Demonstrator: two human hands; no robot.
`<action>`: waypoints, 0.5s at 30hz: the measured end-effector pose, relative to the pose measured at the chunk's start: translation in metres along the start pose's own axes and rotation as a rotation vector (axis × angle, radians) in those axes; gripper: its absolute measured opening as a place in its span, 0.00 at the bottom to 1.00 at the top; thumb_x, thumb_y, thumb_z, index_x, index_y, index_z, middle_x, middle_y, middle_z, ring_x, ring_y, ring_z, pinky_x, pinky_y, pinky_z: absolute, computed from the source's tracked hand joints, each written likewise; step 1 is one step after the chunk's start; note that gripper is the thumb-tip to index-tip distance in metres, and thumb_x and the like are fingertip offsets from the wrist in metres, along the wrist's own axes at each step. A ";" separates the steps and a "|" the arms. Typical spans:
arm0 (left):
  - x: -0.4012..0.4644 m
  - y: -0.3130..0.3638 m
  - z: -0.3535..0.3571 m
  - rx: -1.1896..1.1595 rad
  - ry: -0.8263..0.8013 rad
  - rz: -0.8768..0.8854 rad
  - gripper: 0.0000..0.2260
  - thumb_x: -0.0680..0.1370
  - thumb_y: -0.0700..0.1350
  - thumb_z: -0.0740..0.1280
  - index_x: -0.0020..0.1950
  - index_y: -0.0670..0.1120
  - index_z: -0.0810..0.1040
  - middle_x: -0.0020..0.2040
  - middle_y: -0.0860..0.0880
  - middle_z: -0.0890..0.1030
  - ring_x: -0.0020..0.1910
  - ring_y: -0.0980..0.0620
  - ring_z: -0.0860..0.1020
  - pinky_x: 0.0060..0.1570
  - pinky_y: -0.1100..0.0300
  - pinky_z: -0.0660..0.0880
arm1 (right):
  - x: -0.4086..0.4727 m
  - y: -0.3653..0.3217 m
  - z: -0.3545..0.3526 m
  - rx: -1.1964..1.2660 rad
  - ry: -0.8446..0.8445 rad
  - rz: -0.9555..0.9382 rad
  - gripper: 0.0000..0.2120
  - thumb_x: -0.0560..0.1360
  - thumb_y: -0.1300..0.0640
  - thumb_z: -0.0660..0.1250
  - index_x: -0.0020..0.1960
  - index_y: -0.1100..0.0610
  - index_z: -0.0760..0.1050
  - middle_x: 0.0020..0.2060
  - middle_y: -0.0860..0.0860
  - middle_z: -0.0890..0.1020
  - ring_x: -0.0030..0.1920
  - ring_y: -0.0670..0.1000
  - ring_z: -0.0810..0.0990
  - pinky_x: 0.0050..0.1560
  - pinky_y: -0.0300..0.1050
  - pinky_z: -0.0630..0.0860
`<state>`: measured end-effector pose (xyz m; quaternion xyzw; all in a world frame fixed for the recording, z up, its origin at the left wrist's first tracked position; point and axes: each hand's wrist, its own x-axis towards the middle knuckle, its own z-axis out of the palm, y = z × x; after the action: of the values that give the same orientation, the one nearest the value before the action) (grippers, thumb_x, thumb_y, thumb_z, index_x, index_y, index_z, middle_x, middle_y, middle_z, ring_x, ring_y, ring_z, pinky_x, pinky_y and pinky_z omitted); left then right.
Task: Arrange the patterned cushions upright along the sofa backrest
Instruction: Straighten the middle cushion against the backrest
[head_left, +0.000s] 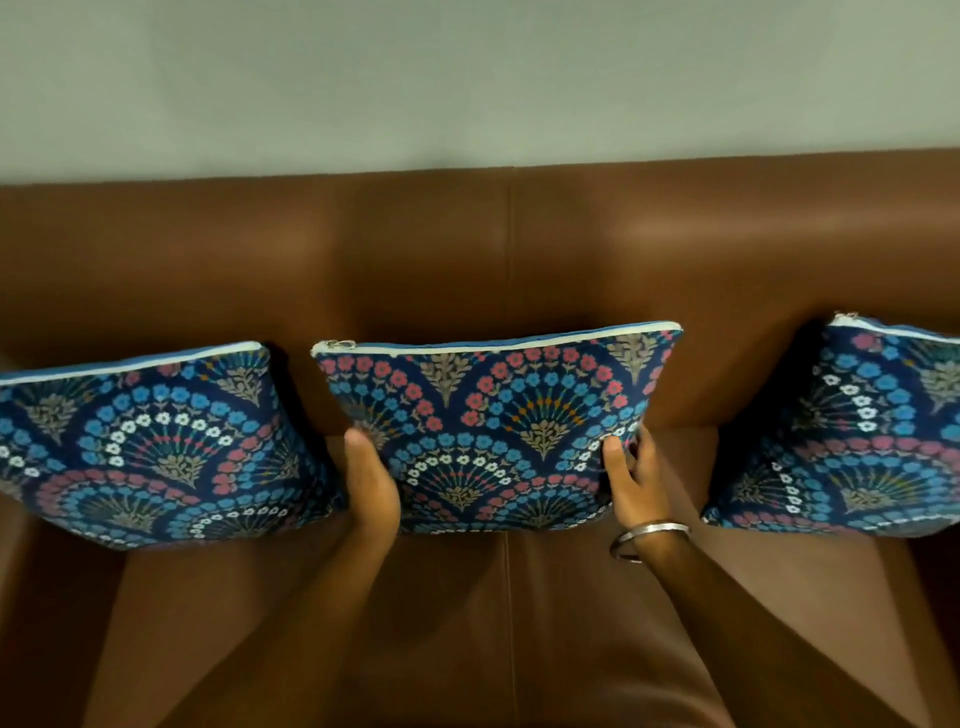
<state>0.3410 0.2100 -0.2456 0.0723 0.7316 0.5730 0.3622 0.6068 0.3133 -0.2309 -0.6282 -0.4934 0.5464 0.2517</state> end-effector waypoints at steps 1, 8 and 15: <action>-0.012 -0.017 -0.002 0.036 0.008 -0.034 0.20 0.86 0.55 0.45 0.71 0.50 0.68 0.70 0.51 0.72 0.65 0.56 0.74 0.65 0.59 0.72 | 0.000 0.005 -0.014 -0.034 0.019 0.019 0.34 0.74 0.39 0.60 0.76 0.48 0.55 0.72 0.50 0.68 0.69 0.49 0.67 0.64 0.47 0.66; -0.174 -0.088 0.130 0.416 -0.439 -0.405 0.24 0.78 0.60 0.62 0.65 0.44 0.77 0.67 0.43 0.77 0.67 0.46 0.73 0.58 0.64 0.69 | -0.004 0.036 -0.227 -0.255 0.541 0.021 0.32 0.76 0.49 0.64 0.74 0.60 0.58 0.71 0.62 0.67 0.71 0.61 0.66 0.70 0.60 0.63; -0.182 -0.023 0.380 0.240 -0.809 -0.197 0.32 0.79 0.66 0.54 0.80 0.51 0.61 0.77 0.51 0.67 0.73 0.51 0.68 0.69 0.54 0.65 | 0.065 0.019 -0.370 0.114 0.530 0.044 0.26 0.79 0.47 0.58 0.71 0.61 0.62 0.64 0.56 0.73 0.58 0.51 0.74 0.44 0.34 0.77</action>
<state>0.7139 0.4062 -0.2155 0.2625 0.5956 0.3721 0.6618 0.9539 0.4463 -0.1732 -0.7446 -0.3652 0.3951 0.3951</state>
